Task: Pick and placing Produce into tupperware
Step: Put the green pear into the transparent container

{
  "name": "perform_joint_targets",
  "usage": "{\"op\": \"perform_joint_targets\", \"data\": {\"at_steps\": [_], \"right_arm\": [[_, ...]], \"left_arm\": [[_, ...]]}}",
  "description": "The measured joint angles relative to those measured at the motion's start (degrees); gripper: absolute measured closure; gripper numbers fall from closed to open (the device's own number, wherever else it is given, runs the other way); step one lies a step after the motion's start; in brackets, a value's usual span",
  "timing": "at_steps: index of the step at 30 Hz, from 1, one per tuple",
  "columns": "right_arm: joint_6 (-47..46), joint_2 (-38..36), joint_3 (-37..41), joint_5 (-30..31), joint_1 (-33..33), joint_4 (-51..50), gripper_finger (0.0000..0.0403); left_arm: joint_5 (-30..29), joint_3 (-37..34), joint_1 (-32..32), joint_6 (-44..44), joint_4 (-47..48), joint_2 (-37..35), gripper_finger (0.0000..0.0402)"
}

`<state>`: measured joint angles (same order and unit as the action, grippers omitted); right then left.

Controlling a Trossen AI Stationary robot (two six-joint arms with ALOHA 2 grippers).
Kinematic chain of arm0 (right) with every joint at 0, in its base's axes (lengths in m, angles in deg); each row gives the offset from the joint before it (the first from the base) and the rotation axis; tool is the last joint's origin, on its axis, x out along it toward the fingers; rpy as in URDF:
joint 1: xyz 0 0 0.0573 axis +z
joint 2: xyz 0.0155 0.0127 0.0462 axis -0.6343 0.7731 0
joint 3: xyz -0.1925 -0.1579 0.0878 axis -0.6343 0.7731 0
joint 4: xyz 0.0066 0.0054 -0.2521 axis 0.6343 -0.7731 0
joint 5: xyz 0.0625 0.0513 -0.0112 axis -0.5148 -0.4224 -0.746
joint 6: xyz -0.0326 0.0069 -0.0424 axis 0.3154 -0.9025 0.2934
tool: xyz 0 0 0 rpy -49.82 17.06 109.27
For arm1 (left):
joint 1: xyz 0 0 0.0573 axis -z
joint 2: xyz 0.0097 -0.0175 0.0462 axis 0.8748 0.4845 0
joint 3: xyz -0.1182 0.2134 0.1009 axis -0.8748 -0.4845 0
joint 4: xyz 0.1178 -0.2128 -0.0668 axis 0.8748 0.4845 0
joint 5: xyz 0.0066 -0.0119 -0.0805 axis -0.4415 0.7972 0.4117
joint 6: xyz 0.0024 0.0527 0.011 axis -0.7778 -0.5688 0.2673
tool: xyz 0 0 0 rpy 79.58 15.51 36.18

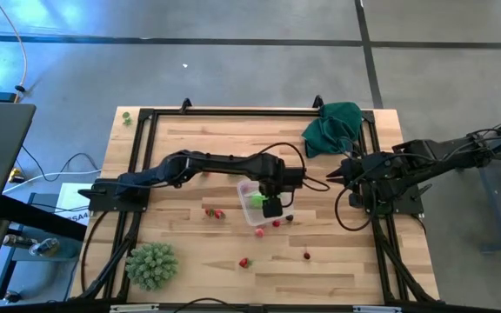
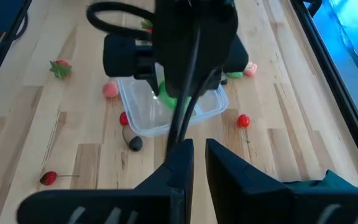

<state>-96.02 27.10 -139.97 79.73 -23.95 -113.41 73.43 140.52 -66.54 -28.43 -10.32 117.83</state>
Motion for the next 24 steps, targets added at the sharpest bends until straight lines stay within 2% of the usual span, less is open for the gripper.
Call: {"op": "perform_joint_targets", "data": {"at_steps": [11,24], "right_arm": [[0.00,0.02,0.00,0.01,-0.02,-0.01,0.0371],[0.00,0.01,0.00,0.00,-0.01,-0.01,0.0371]], "left_arm": [[1.85,-6.19,-0.13,0.68,-4.87,-0.05,0.0163],[1.87,-6.19,-0.52,-0.39,-5.23,-0.07,0.0163]]}}
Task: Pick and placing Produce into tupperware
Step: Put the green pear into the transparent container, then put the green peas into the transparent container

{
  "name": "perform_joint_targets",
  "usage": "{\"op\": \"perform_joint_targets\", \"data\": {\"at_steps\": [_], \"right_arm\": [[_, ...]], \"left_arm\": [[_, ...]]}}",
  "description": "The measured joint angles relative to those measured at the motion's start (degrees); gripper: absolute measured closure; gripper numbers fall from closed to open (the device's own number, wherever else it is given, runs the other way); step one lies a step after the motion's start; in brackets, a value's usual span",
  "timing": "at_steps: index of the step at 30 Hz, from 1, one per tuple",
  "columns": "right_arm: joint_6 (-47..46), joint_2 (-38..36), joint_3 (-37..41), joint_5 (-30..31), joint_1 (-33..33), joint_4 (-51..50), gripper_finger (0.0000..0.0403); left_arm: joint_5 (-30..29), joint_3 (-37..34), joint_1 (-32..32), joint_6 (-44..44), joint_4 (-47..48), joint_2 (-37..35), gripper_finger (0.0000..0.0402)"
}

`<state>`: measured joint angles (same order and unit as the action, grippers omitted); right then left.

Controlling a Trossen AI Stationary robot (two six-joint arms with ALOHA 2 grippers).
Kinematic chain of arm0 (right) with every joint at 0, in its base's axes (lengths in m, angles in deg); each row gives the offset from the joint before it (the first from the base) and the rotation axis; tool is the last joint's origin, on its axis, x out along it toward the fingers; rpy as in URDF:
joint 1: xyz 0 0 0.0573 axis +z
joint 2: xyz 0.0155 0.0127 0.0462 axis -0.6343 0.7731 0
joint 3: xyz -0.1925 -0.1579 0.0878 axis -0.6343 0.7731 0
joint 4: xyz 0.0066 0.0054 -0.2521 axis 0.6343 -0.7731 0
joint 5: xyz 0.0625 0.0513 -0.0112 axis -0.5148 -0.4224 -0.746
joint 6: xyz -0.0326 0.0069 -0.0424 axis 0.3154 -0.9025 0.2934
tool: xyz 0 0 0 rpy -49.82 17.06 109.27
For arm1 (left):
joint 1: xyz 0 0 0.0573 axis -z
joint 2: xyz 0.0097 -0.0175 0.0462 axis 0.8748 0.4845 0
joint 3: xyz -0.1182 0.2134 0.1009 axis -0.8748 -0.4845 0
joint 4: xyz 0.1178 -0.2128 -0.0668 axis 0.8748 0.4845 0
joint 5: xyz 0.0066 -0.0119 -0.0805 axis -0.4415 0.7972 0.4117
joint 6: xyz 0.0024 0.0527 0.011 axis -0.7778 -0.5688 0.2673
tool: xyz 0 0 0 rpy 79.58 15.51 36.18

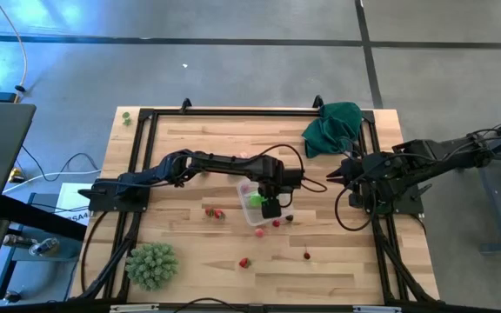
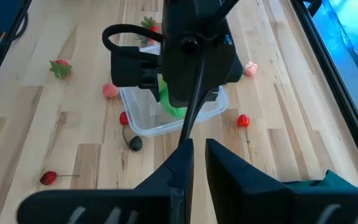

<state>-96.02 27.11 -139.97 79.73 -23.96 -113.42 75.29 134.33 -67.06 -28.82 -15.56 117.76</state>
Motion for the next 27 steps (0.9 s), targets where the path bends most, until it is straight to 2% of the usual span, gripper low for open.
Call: {"op": "perform_joint_targets", "data": {"at_steps": [14,27], "right_arm": [[0.00,0.01,0.00,-0.01,-0.01,0.00,0.0371],[0.00,0.01,0.00,0.01,0.01,0.01,0.0371]], "left_arm": [[0.92,0.00,0.04,-2.30,-1.34,0.00,0.0160],[0.00,0.00,0.04,-3.16,-2.09,0.00,0.0070]]}}
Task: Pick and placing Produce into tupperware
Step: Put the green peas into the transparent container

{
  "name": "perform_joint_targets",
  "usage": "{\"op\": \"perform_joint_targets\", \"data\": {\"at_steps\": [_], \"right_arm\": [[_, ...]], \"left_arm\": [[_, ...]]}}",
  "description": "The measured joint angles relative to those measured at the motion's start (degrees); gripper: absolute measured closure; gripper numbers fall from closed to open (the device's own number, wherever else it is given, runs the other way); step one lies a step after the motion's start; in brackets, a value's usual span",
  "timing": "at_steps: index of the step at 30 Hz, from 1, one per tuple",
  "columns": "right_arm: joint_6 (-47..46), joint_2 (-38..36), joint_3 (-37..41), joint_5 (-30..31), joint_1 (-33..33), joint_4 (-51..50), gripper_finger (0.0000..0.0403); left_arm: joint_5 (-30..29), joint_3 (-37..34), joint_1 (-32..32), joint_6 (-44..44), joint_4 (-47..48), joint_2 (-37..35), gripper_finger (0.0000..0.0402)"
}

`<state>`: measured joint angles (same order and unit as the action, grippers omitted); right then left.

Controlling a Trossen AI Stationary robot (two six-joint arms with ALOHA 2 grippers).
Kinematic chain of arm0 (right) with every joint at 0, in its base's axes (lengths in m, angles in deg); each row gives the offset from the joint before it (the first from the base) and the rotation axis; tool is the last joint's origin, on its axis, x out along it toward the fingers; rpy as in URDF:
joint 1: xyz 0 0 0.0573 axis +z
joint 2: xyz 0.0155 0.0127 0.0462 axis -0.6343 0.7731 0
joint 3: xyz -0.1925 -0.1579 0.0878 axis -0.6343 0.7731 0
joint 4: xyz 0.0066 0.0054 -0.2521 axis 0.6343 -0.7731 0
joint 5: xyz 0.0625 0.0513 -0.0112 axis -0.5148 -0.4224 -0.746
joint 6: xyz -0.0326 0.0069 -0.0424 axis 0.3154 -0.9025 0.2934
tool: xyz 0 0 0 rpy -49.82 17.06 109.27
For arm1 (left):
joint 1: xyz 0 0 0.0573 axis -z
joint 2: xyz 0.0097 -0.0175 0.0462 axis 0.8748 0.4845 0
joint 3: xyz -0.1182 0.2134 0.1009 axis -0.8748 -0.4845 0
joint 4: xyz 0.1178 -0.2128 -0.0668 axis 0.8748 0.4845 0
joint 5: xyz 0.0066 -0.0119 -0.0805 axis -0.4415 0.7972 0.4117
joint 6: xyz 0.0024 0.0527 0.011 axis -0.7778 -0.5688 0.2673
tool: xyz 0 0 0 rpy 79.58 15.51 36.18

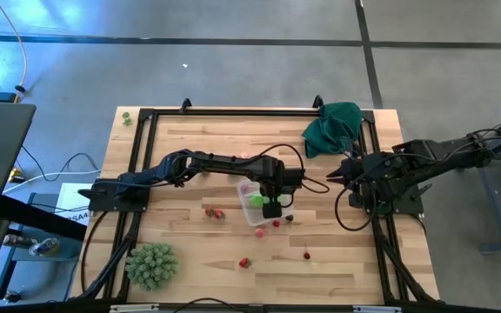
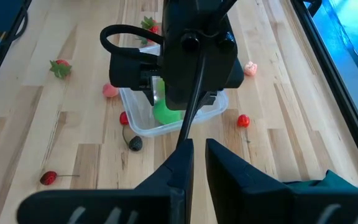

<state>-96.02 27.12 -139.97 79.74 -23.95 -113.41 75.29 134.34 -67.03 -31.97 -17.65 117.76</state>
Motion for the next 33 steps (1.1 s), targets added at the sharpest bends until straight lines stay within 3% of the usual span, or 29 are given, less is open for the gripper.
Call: {"op": "perform_joint_targets", "data": {"at_steps": [12,20,33], "right_arm": [[0.01,-0.01,0.00,-0.01,-0.02,-0.01,0.0371],[0.00,-0.02,0.00,0.00,-0.02,0.01,0.0371],[0.00,-0.04,0.00,-0.01,-0.01,0.00,0.0371]], "left_arm": [[-0.42,0.29,-0.04,-0.32,2.70,-1.39,0.0082],[-0.27,6.15,-1.74,-0.05,10.63,-2.24,0.0086],[1.07,7.20,-12.89,1.46,22.70,-9.22,0.0092]]}}
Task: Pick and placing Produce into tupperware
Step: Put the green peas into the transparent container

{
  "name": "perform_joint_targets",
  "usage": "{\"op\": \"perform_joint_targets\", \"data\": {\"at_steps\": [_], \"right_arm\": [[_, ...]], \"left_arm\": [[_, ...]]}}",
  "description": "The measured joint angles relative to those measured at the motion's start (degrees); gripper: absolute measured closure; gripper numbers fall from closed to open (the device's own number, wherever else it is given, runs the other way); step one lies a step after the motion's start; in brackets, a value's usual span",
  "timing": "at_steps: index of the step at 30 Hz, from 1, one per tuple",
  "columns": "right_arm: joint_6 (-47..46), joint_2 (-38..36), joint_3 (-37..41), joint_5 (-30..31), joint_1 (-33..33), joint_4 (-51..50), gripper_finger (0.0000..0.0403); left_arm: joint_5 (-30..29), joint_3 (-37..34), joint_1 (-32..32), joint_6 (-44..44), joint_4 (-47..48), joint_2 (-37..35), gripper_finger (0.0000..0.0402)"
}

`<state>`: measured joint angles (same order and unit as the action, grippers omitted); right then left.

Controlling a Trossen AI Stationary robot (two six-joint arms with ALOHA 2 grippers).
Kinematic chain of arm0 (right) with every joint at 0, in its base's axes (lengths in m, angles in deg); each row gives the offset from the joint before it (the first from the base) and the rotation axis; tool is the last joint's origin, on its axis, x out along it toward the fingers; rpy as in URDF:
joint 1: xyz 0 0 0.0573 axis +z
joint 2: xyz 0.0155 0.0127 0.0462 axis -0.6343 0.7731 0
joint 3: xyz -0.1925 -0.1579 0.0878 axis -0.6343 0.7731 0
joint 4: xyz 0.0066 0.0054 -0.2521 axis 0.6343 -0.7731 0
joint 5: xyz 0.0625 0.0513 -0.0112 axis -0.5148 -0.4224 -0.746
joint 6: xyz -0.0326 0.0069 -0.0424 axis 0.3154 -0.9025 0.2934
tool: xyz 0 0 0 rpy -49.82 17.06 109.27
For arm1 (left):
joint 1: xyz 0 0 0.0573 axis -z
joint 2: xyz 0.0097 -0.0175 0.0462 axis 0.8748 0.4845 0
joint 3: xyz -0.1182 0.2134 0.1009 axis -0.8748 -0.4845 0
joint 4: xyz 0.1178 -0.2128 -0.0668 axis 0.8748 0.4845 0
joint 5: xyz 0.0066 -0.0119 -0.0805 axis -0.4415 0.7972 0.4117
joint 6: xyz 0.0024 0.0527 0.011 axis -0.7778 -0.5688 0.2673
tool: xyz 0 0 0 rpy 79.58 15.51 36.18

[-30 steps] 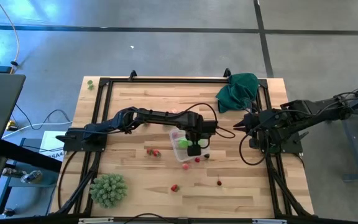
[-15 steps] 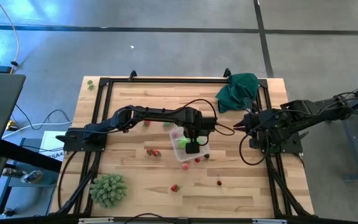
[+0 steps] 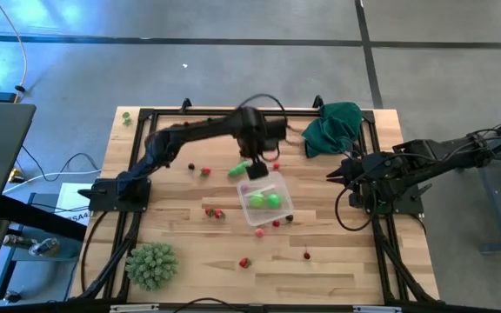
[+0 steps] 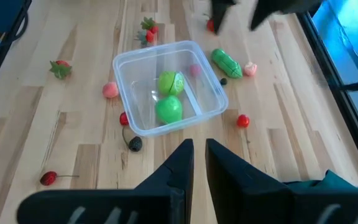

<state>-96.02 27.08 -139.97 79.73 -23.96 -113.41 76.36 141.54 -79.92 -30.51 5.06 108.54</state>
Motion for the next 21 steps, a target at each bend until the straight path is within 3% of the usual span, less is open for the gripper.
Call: {"op": "perform_joint_targets", "data": {"at_steps": [10,21], "right_arm": [[0.00,0.02,0.00,0.01,0.00,-0.01,0.0371],[0.00,0.03,0.00,0.01,-0.01,0.00,0.0371]], "left_arm": [[1.35,-3.81,-8.72,-1.82,-0.24,-0.85,0.0092],[1.64,-22.38,-10.73,-0.18,-2.29,-8.94,0.0092]]}}
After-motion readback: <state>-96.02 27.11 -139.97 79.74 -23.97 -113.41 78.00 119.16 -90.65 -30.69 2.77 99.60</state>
